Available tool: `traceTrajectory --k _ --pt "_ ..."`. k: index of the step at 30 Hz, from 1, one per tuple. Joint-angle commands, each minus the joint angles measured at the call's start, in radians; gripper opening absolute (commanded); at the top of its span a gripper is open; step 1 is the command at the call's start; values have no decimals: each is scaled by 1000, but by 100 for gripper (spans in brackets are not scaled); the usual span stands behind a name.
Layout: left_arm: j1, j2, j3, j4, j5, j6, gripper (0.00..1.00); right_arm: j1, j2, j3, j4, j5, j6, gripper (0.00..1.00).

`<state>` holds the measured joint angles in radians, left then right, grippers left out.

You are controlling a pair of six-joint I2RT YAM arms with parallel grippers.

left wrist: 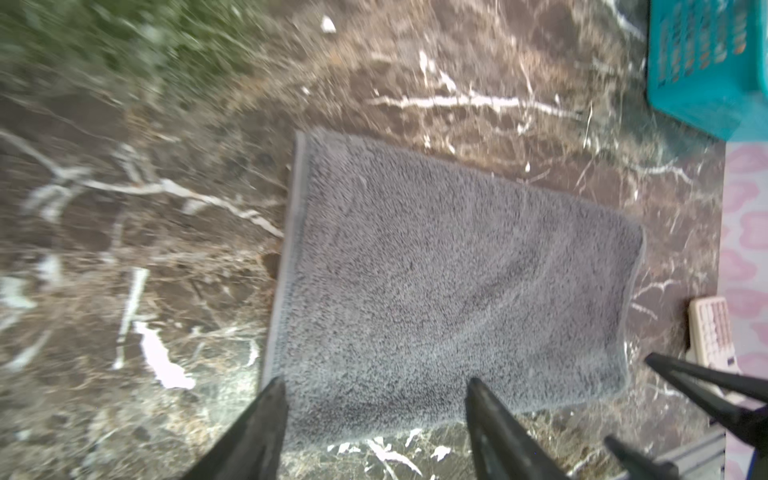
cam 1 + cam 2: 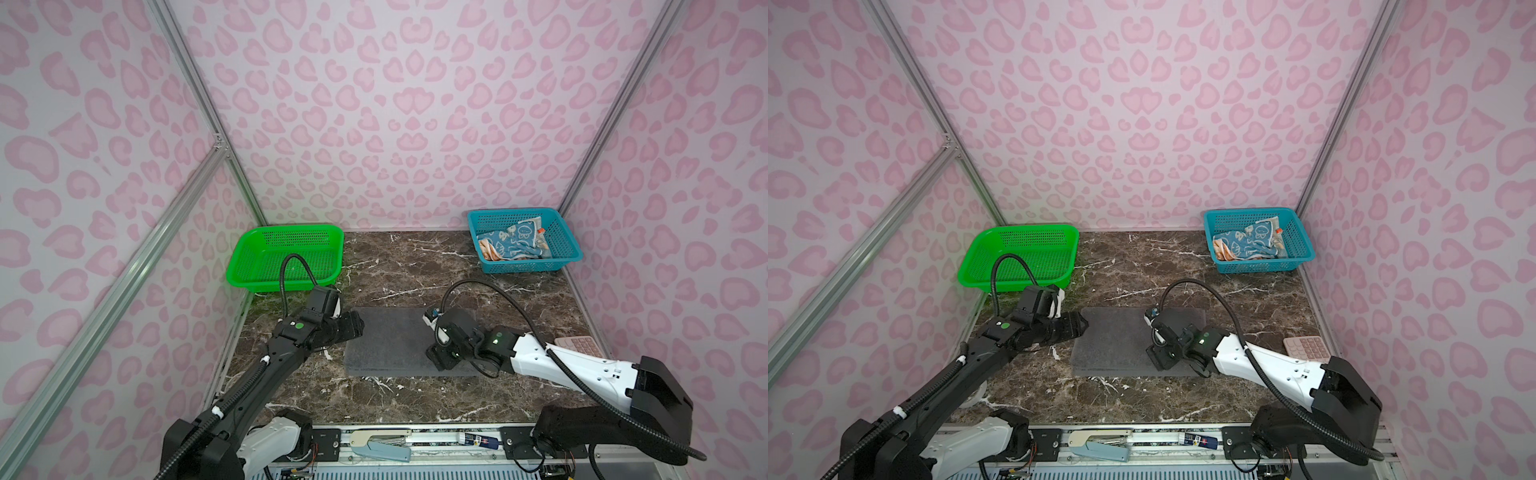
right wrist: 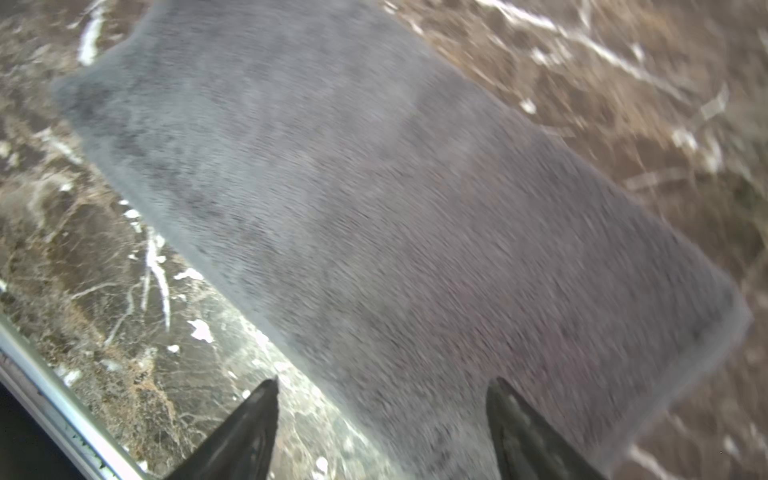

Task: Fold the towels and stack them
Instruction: 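Reach the right gripper across and grasp the towel edge near the left gripper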

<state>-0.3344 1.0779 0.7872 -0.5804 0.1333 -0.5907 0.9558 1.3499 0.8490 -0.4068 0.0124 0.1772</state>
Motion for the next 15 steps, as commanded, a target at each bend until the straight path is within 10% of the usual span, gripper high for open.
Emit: traceTrajectory --k 1,15 --pt "65 -21 7 -29 -12 -21 80 59 76 37 107 27 -160 89" --pt "288 -22 -69 42 101 -24 97 167 463 257 188 -106 -448 93"
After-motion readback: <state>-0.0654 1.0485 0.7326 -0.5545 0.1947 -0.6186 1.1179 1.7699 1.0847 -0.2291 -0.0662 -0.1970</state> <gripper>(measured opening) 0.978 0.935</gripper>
